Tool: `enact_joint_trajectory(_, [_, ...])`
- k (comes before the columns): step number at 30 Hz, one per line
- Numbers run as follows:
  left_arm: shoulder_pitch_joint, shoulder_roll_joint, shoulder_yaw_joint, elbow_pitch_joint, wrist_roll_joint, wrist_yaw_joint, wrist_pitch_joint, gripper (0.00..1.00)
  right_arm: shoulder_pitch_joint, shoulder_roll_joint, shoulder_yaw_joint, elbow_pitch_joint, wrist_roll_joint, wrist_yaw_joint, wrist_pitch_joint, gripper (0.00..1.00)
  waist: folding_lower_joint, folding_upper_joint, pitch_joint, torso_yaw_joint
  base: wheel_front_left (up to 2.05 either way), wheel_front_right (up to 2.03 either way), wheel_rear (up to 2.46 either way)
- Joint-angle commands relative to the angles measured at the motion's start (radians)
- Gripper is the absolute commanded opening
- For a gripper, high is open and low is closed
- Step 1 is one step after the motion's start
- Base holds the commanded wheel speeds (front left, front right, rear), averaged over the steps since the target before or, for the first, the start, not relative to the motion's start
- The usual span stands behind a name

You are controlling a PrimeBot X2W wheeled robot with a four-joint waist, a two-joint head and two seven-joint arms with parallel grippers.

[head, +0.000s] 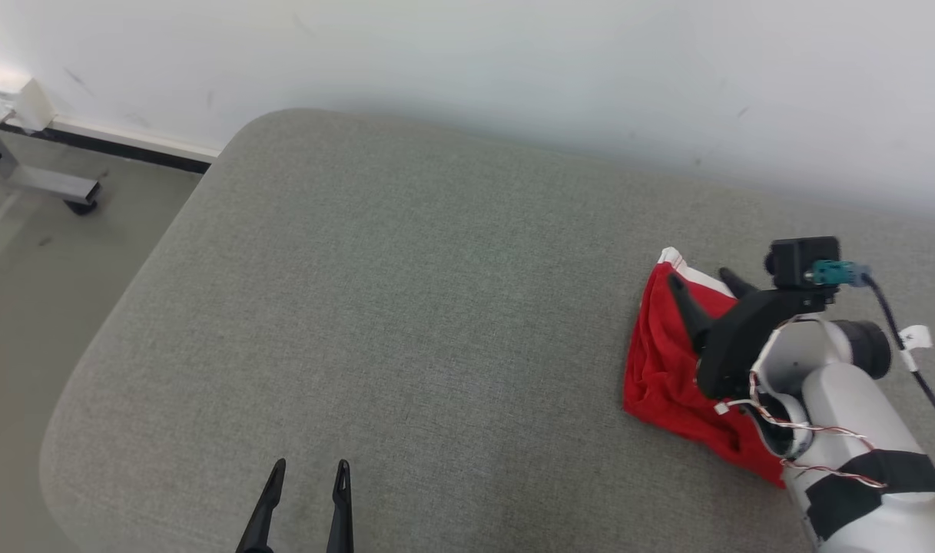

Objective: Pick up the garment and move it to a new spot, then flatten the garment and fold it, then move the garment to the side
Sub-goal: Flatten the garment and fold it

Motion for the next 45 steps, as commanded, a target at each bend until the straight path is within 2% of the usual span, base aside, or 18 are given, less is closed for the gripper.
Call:
enact_joint_trajectory(1, [0.009, -0.001, 0.003, -0.001, 0.007, -0.004, -0.003, 1.00, 0.014, -0.015, -0.007, -0.004, 0.002, -0.003, -0.013, 1.00, 0.0000, 0.0000, -0.013, -0.014, 0.00, 0.00, 0.00])
enact_joint_trajectory(12, [0.032, -0.001, 0.011, 0.000, 0.011, -0.013, -0.003, 1.00, 0.173, -0.072, -0.125, -0.052, -0.084, -0.003, -0.093, 1.00, 0.0000, 0.0000, -0.047, -0.056, 0.00, 0.00, 0.00])
enact_joint_trajectory(20, [0.034, -0.001, 0.010, 0.001, 0.005, -0.013, -0.003, 1.00, 0.301, -0.022, -0.174, -0.101, -0.150, -0.003, -0.147, 1.00, 0.0000, 0.0000, -0.049, -0.072, 0.00, 0.00, 0.00])
enact_joint_trajectory(26, [0.021, -0.001, 0.010, 0.006, 0.004, -0.014, -0.003, 1.00, 0.313, 0.015, -0.182, -0.102, -0.188, -0.003, -0.175, 1.00, 0.0000, 0.0000, -0.047, -0.072, 0.00, 0.00, 0.00])
enact_joint_trajectory(27, [0.019, -0.001, 0.009, 0.006, 0.005, -0.014, -0.003, 1.00, 0.306, 0.021, -0.182, -0.100, -0.195, -0.003, -0.182, 0.68, 0.0000, 0.0000, -0.047, -0.070, 0.00, 0.00, 0.00])
enact_joint_trajectory(28, [0.017, -0.001, 0.007, 0.006, 0.007, -0.015, -0.003, 1.00, 0.297, 0.026, -0.182, -0.098, -0.201, -0.003, -0.189, 0.41, 0.0000, 0.0000, -0.046, -0.068, 0.00, 0.00, 0.00])
enact_joint_trajectory(29, [0.016, -0.001, 0.006, 0.006, 0.007, -0.016, -0.003, 1.00, 0.289, 0.032, -0.183, -0.093, -0.208, -0.003, -0.194, 0.25, 0.0000, 0.0000, -0.045, -0.065, 0.00, 0.00, 0.00])
enact_joint_trajectory(30, [0.015, -0.001, 0.005, 0.006, 0.008, -0.017, -0.003, 1.00, 0.281, 0.037, -0.180, -0.086, -0.217, -0.003, -0.199, 0.00, 0.0000, 0.0000, -0.044, -0.061, 0.00, 0.00, 0.00])
enact_joint_trajectory(36, [0.011, -0.001, -0.001, 0.005, 0.005, -0.016, -0.003, 1.00, 0.228, 0.060, -0.188, -0.025, -0.270, -0.003, -0.210, 0.00, 0.0000, 0.0000, -0.033, -0.029, 0.00, 0.00, 0.00])
enact_joint_trajectory(45, [0.008, -0.001, -0.012, 0.004, -0.002, -0.010, -0.003, 1.00, 0.156, 0.090, -0.189, 0.129, -0.336, -0.003, -0.238, 0.00, 0.0000, 0.0000, -0.011, 0.031, 0.00, 0.00, 0.00])
